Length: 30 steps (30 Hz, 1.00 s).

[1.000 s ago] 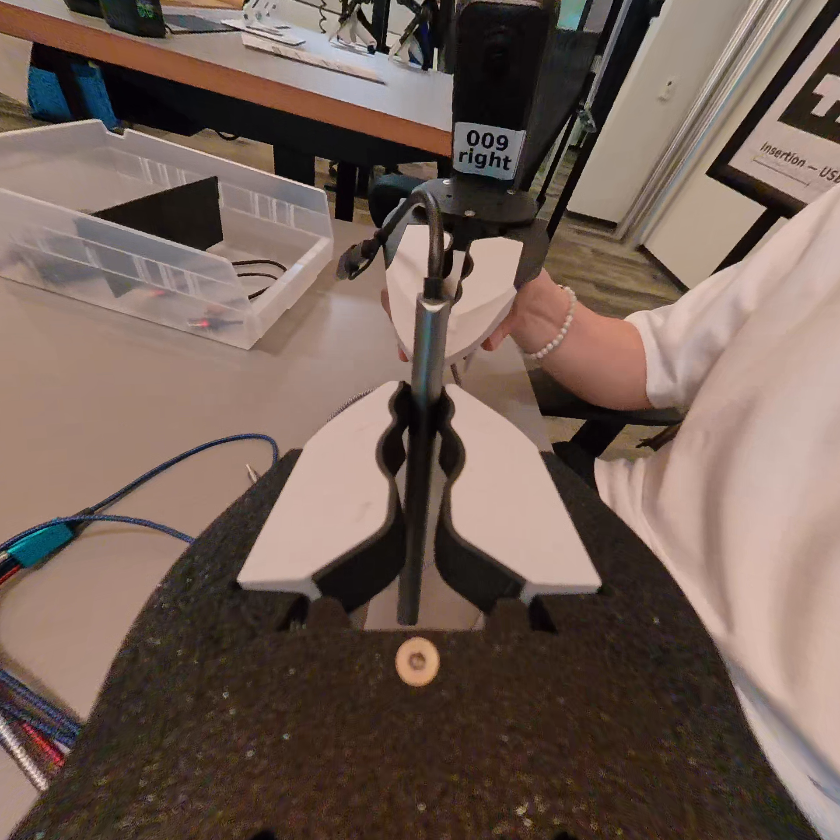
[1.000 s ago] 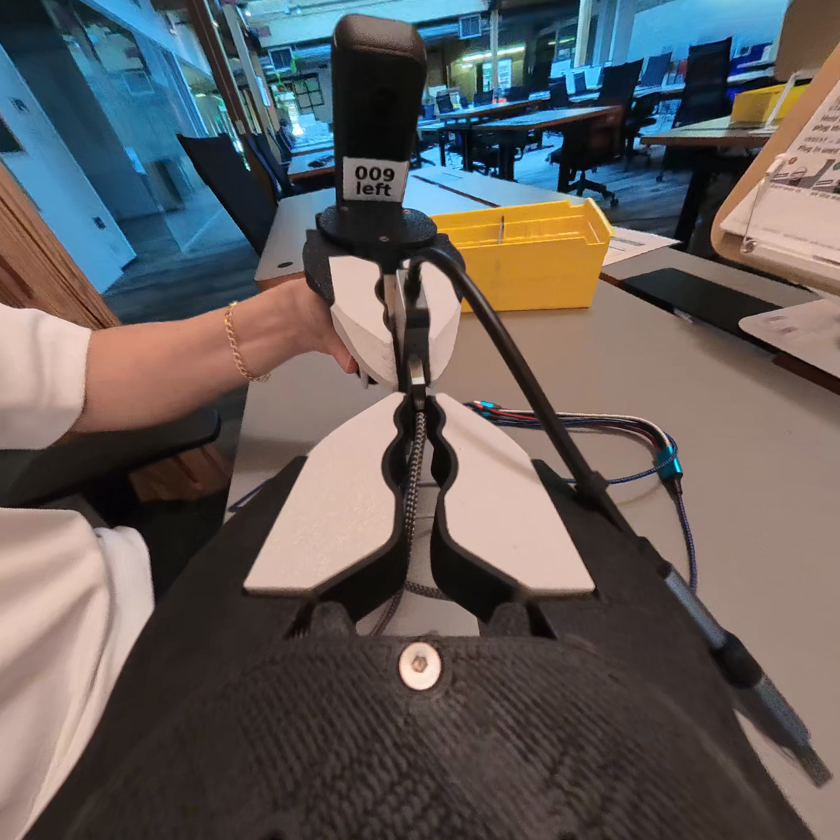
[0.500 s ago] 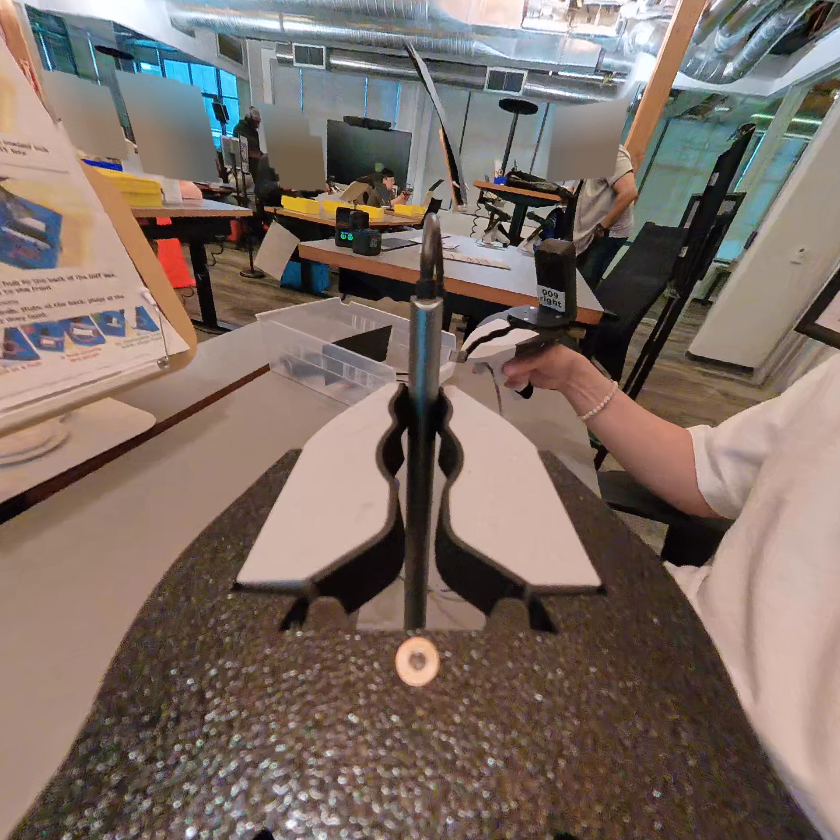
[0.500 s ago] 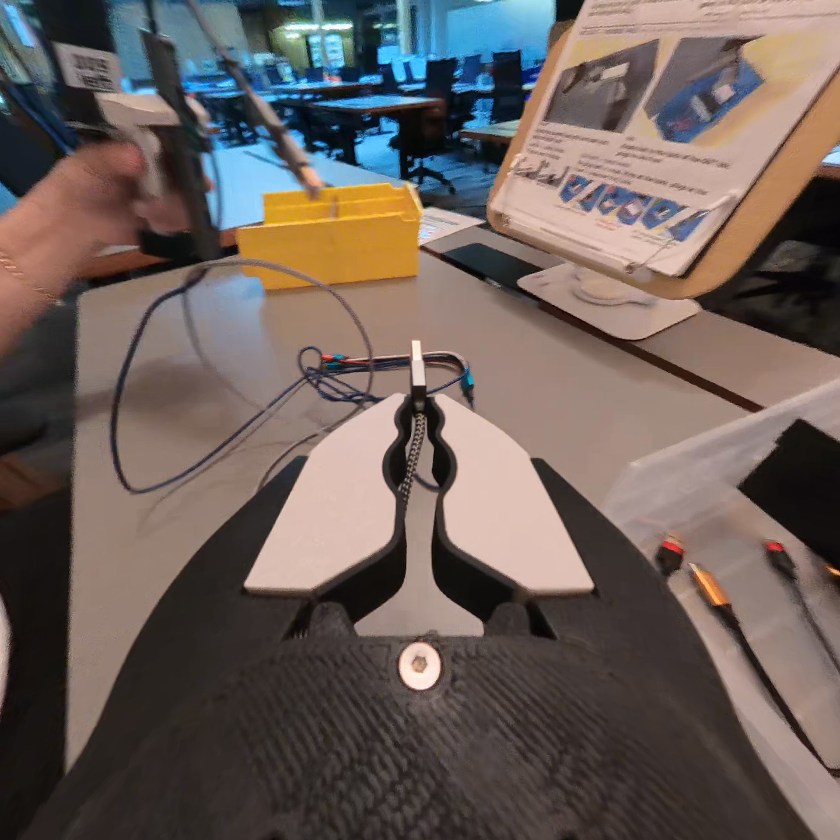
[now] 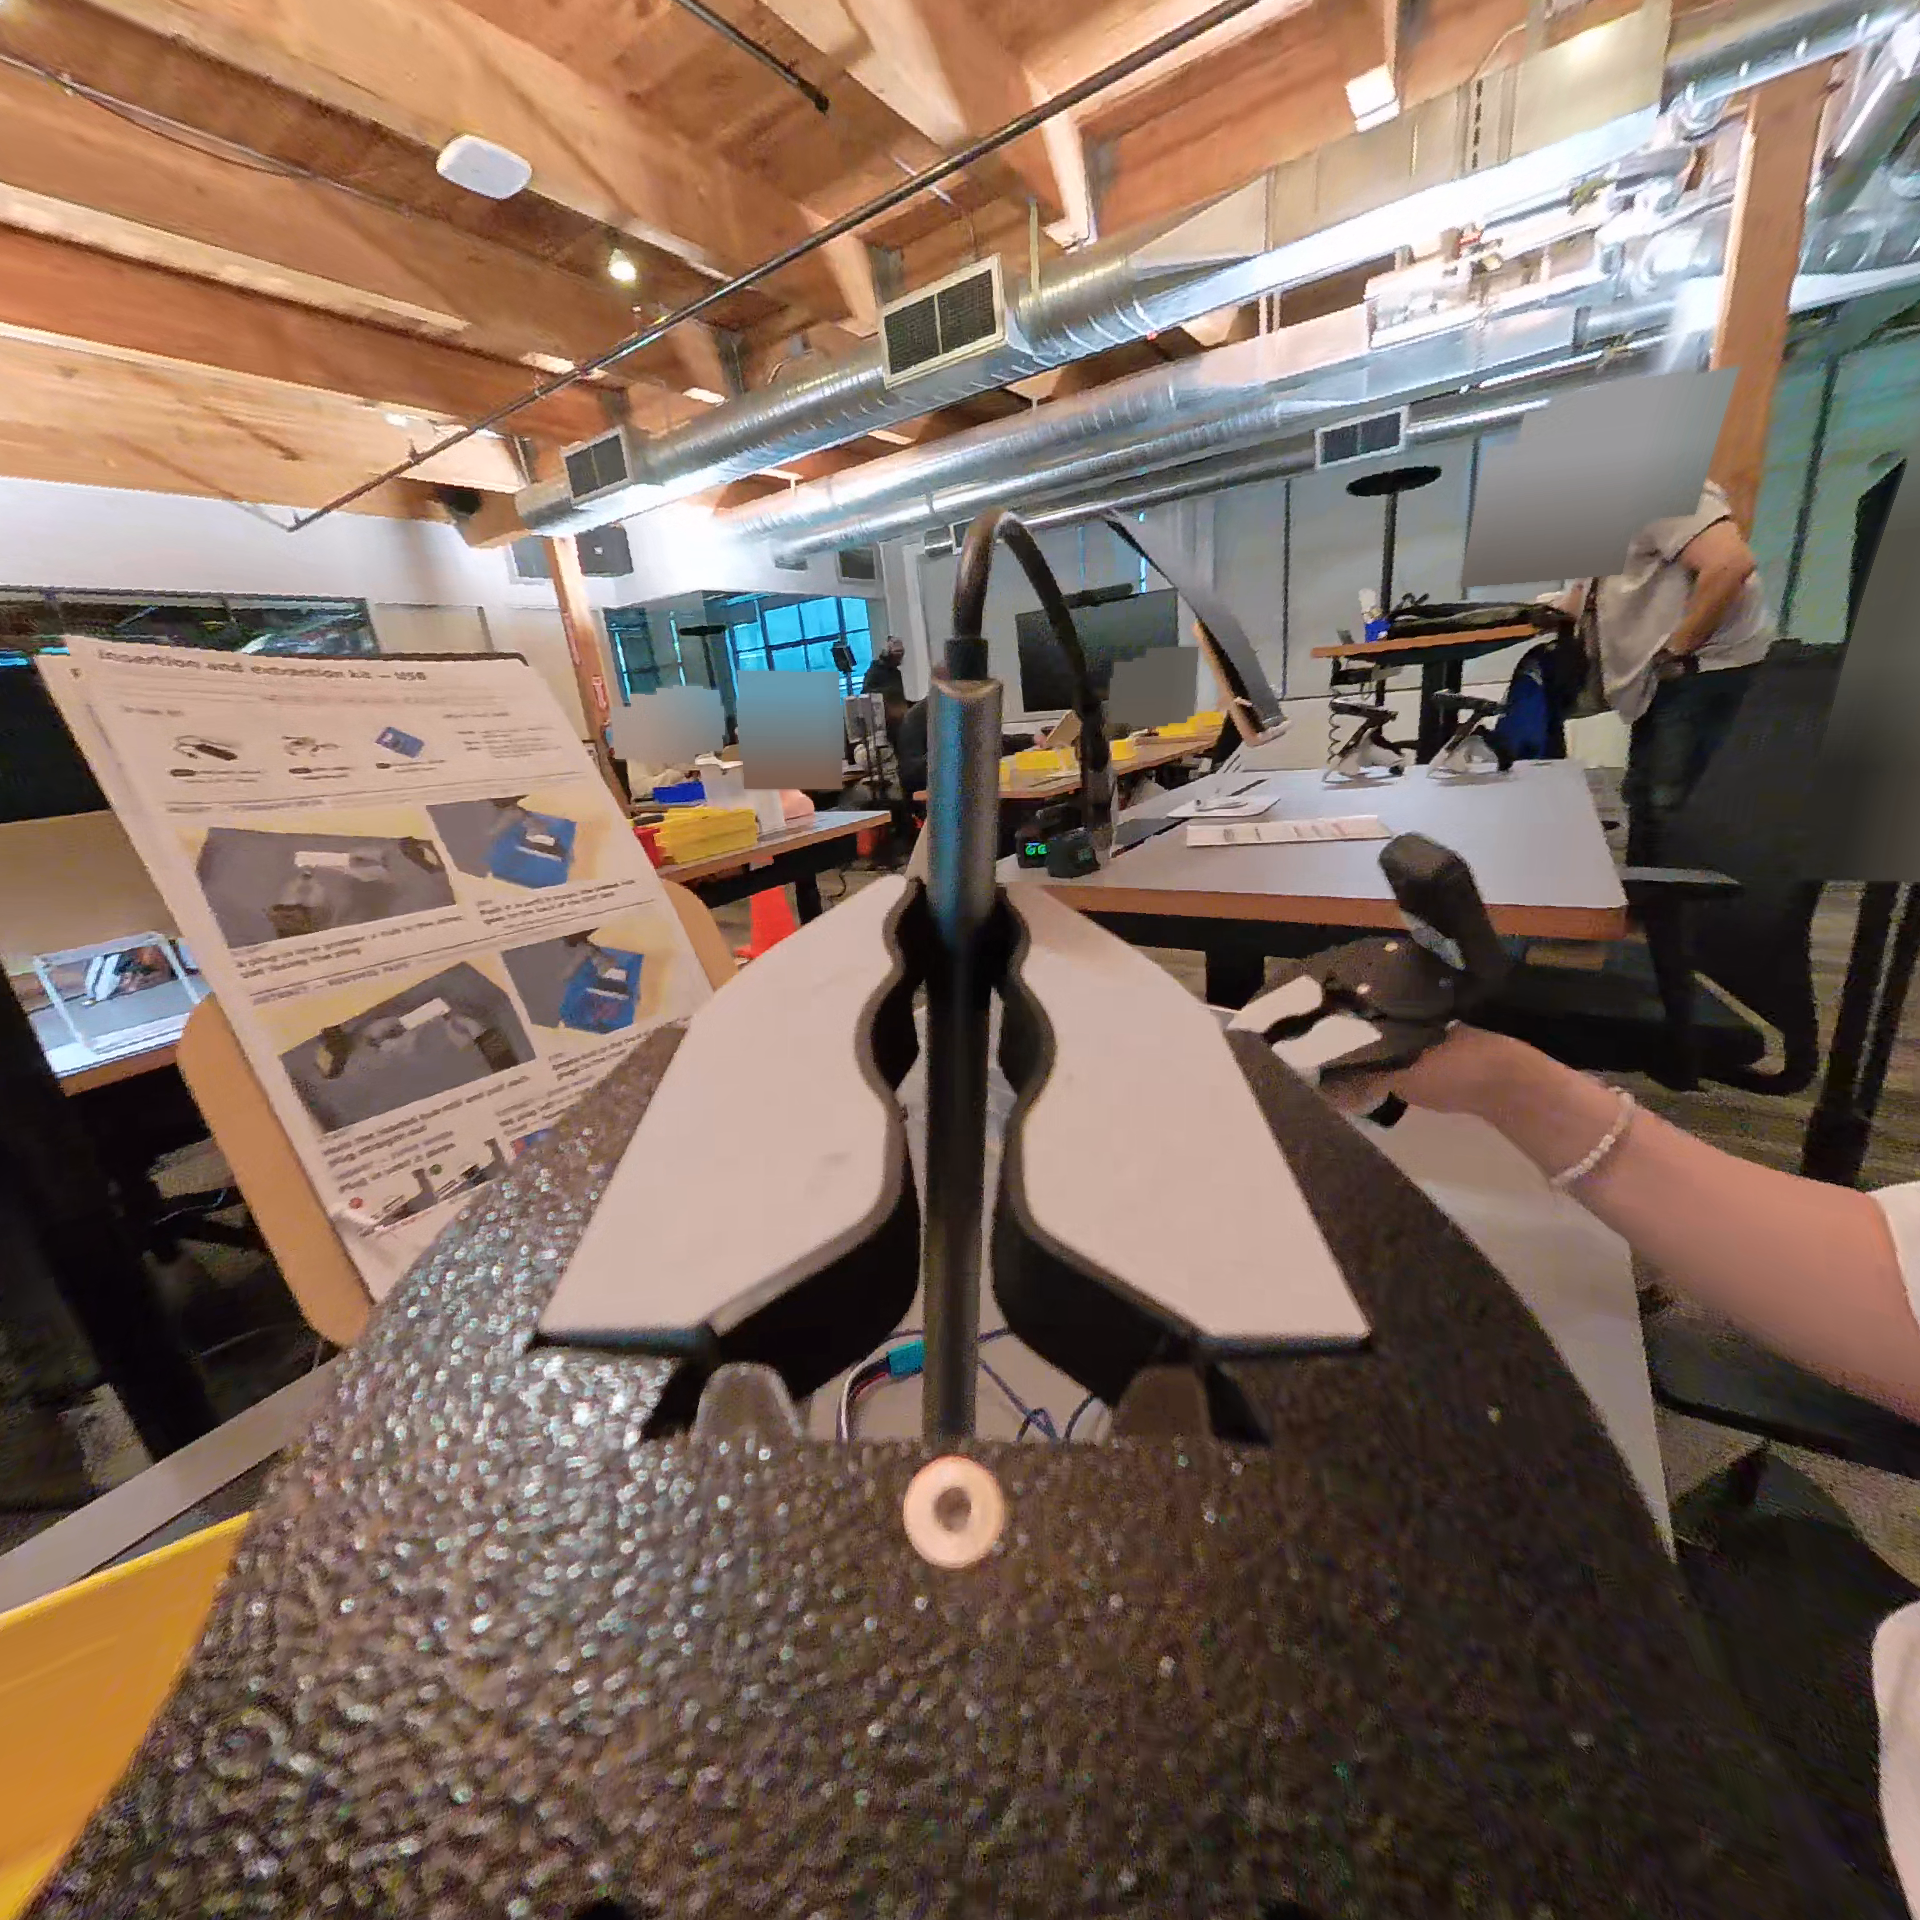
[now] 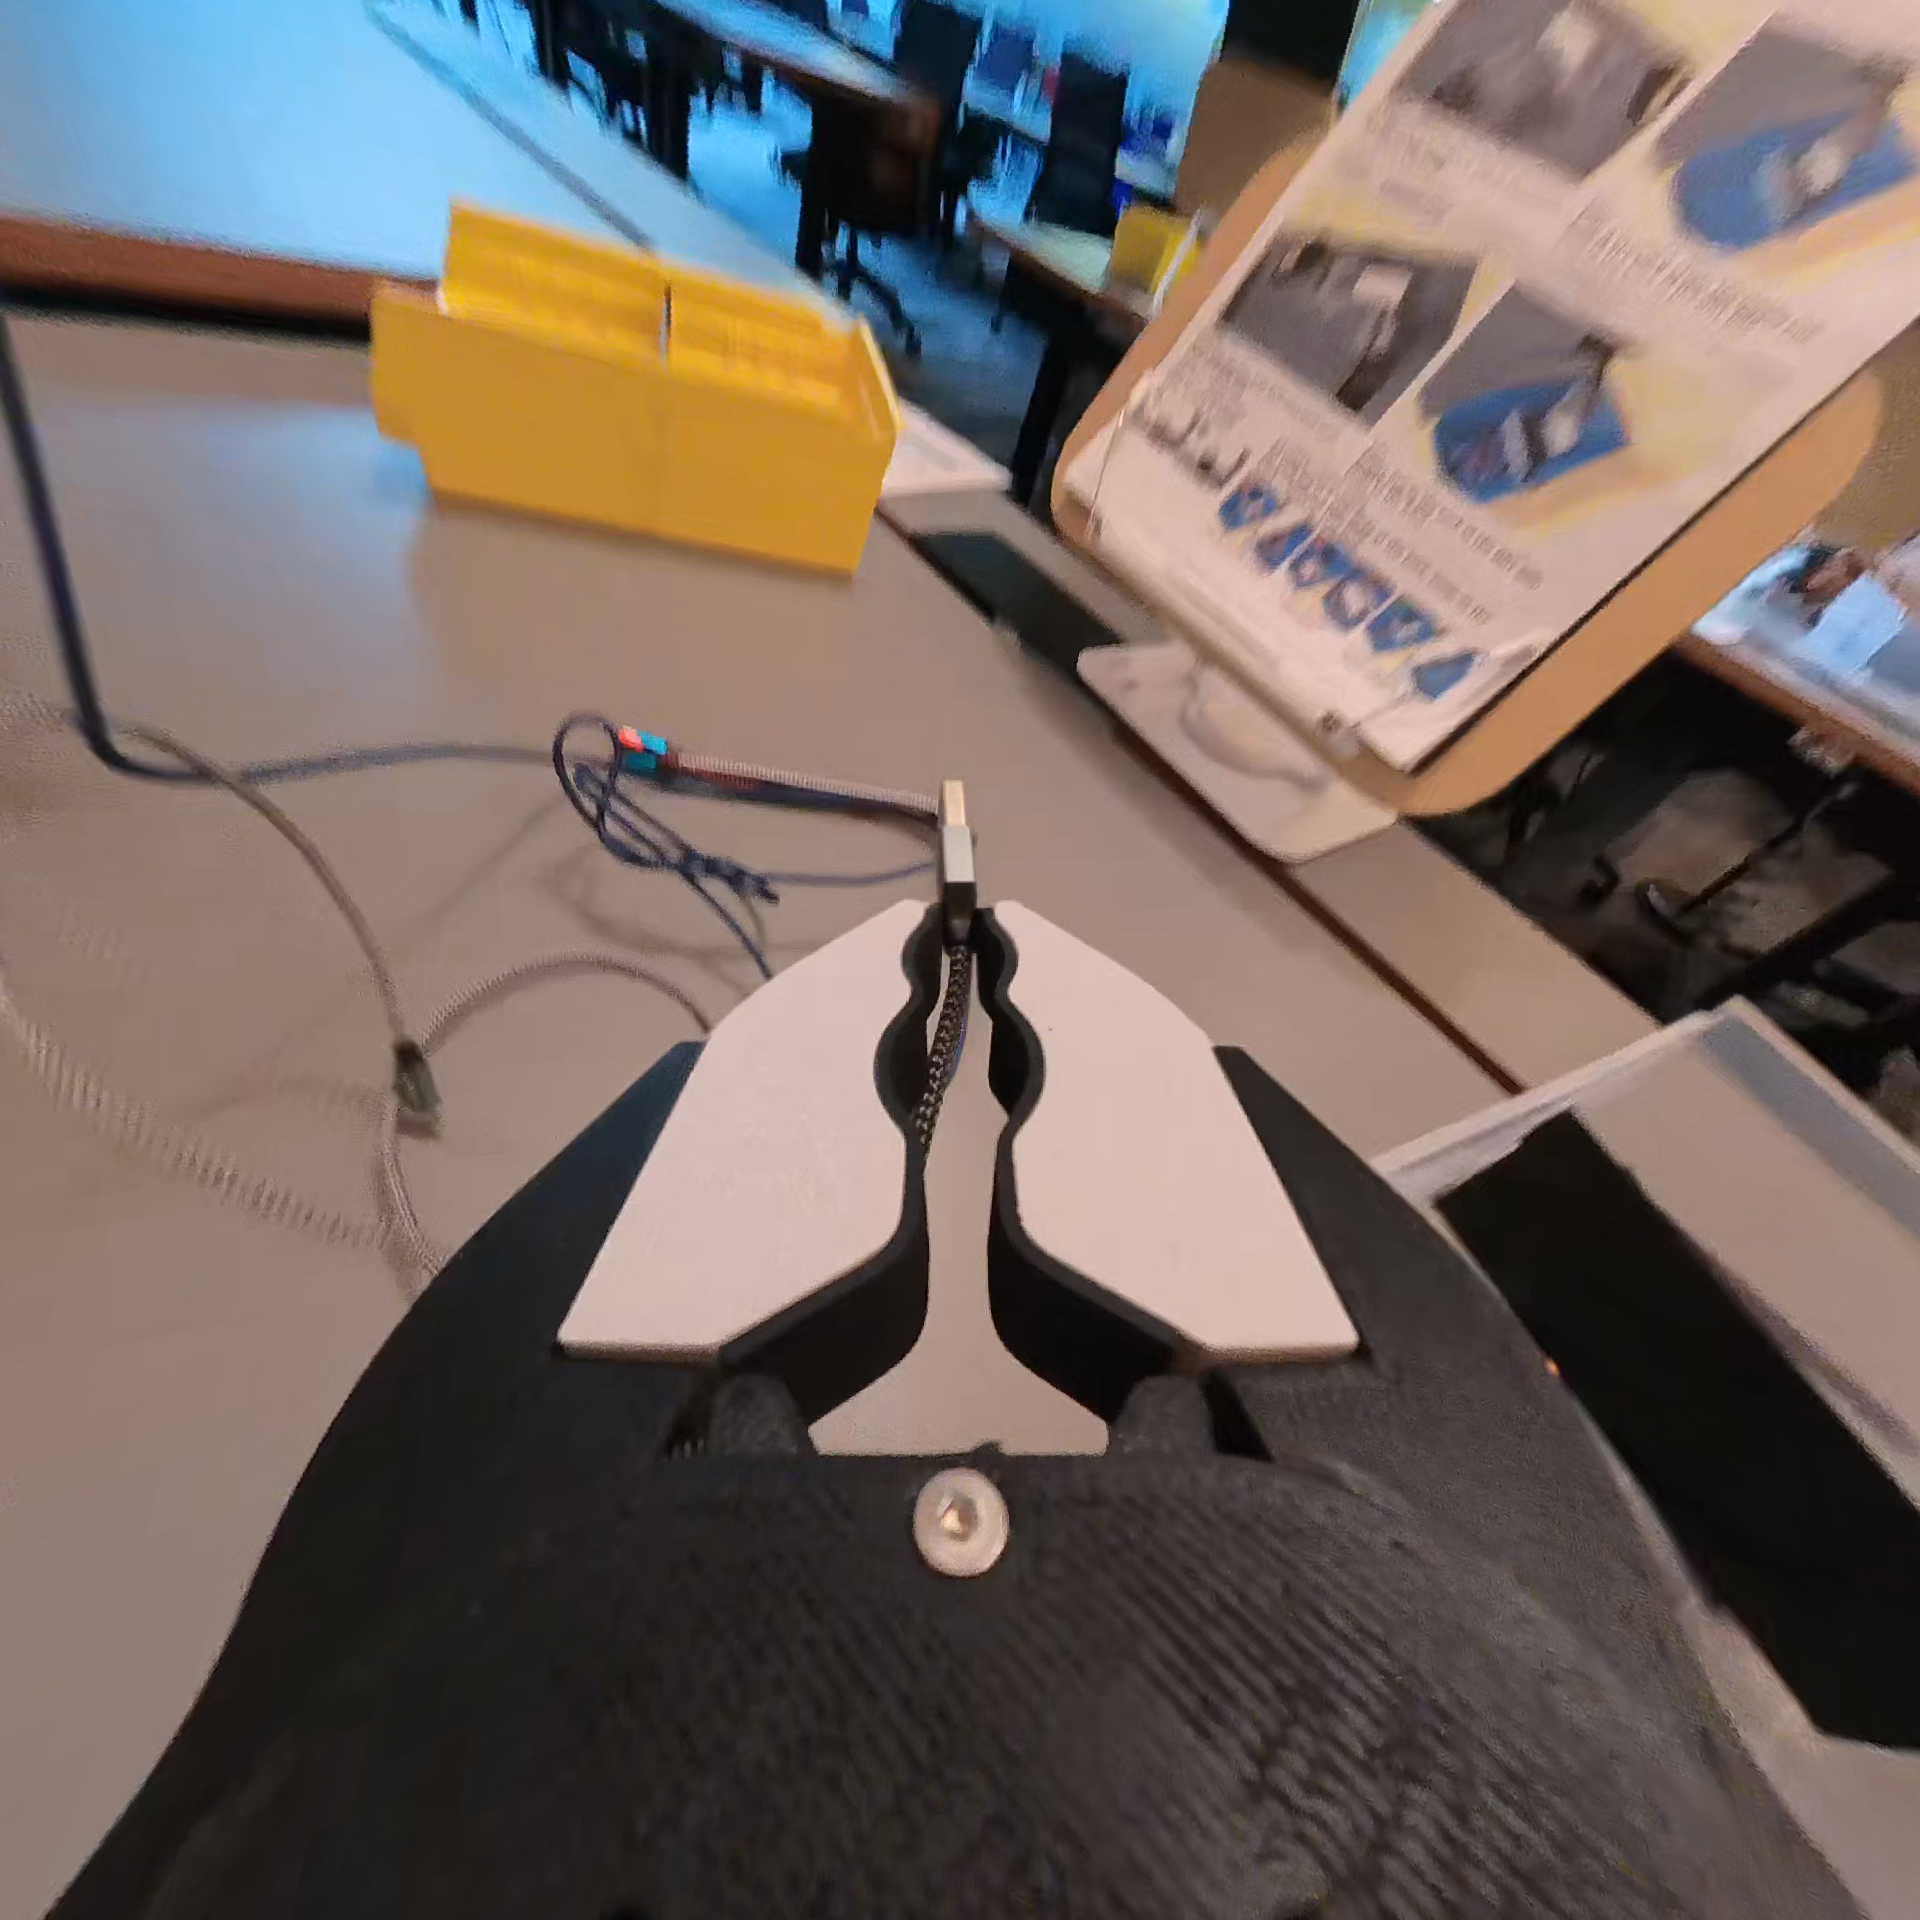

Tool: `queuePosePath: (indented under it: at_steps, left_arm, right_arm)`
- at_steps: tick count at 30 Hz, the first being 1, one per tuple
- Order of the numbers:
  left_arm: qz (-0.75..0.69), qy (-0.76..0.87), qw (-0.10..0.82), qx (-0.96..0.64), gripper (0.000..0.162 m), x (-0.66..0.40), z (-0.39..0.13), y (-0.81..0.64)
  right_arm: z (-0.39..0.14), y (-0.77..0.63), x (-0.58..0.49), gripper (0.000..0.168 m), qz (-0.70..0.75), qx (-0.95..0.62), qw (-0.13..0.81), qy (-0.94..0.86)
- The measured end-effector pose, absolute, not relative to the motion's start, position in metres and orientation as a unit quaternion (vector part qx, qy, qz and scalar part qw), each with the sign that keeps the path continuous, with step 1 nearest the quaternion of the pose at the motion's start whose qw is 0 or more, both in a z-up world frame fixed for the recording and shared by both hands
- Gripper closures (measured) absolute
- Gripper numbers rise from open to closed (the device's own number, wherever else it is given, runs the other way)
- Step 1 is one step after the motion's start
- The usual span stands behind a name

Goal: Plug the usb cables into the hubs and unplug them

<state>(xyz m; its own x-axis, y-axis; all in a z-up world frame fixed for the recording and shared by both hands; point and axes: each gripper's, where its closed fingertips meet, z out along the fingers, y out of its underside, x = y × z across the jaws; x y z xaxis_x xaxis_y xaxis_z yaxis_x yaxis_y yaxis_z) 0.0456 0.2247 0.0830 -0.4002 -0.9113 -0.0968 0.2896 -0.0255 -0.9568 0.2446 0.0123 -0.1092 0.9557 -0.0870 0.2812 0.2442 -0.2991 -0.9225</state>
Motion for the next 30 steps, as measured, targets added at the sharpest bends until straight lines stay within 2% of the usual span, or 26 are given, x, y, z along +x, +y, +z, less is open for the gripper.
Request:
queuePosePath:
  at_steps: [3, 5, 17, 22, 26, 30]
  left_arm:
    - [-0.627, 0.531, 0.476, -0.314, 0.153, 0.039, 0.072, 0.235]
    - [-0.610, 0.540, 0.477, -0.330, 0.152, 0.037, 0.058, 0.241]
    - [-0.630, 0.516, 0.438, -0.380, 0.152, 0.037, -0.019, 0.255]
    - [-0.631, 0.465, 0.476, -0.398, 0.153, 0.024, -0.028, 0.282]
    - [-0.630, 0.453, 0.472, -0.419, 0.153, 0.016, -0.034, 0.299]
    - [-0.624, 0.472, 0.470, -0.409, 0.153, 0.020, -0.035, 0.291]
  right_arm:
    - [-0.043, -0.002, 0.245, 0.162, -0.144, -0.725, 0.671, -0.055]
    - [-0.003, -0.013, 0.246, 0.162, -0.147, -0.704, 0.692, -0.069]
    - [0.203, -0.070, 0.322, 0.162, -0.359, -0.613, 0.700, -0.073]
    - [0.295, -0.105, 0.373, 0.162, -0.474, -0.569, 0.670, -0.041]
    - [0.312, -0.120, 0.420, 0.162, -0.527, -0.592, 0.610, -0.018]
    - [0.211, -0.083, 0.428, 0.162, -0.441, -0.732, 0.512, -0.080]
